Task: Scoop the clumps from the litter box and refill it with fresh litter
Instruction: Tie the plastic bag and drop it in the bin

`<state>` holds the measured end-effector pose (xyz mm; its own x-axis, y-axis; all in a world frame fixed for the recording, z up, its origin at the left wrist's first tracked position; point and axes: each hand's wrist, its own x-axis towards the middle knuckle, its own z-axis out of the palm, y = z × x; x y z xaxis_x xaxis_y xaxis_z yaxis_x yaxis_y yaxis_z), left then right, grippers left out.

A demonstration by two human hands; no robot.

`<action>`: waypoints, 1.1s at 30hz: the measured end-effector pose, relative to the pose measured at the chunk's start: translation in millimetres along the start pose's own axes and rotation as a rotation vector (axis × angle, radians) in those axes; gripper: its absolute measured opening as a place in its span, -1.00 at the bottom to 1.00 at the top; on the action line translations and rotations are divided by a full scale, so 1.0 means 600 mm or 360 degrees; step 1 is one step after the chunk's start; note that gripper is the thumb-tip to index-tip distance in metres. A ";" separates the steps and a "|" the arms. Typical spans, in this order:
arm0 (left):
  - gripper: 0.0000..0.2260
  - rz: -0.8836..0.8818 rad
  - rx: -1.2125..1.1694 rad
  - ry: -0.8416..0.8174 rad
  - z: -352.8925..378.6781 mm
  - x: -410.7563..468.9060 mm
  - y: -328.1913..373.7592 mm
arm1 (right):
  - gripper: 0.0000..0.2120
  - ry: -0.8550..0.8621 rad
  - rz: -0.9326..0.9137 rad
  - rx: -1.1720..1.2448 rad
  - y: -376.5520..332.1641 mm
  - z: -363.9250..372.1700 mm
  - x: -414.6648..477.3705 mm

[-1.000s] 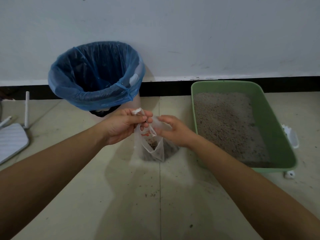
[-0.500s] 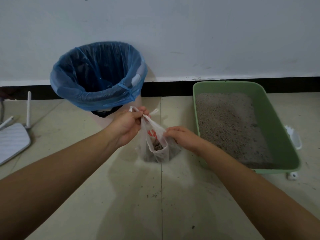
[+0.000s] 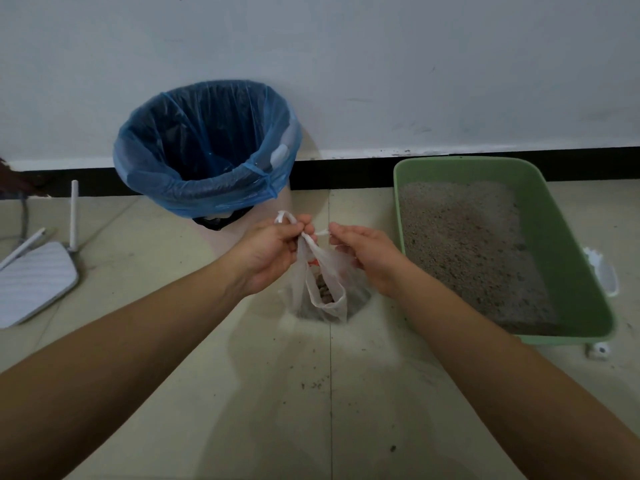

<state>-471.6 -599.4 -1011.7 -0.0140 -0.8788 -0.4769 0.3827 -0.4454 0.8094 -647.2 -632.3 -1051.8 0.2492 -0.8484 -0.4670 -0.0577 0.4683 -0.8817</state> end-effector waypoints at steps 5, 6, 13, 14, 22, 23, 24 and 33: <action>-0.76 0.0082 -0.0062 0.0255 0.005 -0.007 -0.022 | -0.81 0.0205 -0.0056 0.0298 0.003 0.003 0.010; -0.75 0.0091 -0.0165 0.0271 0.010 -0.008 -0.025 | -0.81 0.0252 -0.0061 0.0357 0.003 0.003 0.015; -0.72 0.0205 -0.1467 0.0502 0.031 -0.016 -0.079 | -0.85 0.0604 -0.0078 0.0703 0.008 0.022 0.036; -0.72 0.0207 -0.1583 0.0545 0.026 -0.016 -0.094 | -0.85 0.0634 -0.0030 0.0939 0.010 0.020 0.035; -0.68 0.0258 -0.0501 0.1192 -0.058 -0.010 -0.197 | -0.78 0.0807 -0.0124 0.0200 0.052 -0.013 0.073; -0.68 0.0295 -0.0208 0.1242 -0.068 -0.009 -0.203 | -0.80 0.0824 -0.0211 -0.0147 0.059 -0.017 0.076; -0.67 0.0324 -0.0018 0.1268 -0.080 -0.008 -0.206 | -0.81 0.0853 -0.0267 -0.0412 0.062 -0.021 0.077; -0.68 0.0590 0.0119 0.1307 -0.128 -0.011 -0.140 | -0.81 0.0906 -0.0600 -0.0561 0.040 -0.040 0.072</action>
<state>-432.8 -543.1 -1102.8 0.7731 -0.5819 -0.2523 0.1698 -0.1934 0.9663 -660.9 -663.8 -1094.7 -0.2174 -0.9760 -0.0093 -0.3959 0.0969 -0.9132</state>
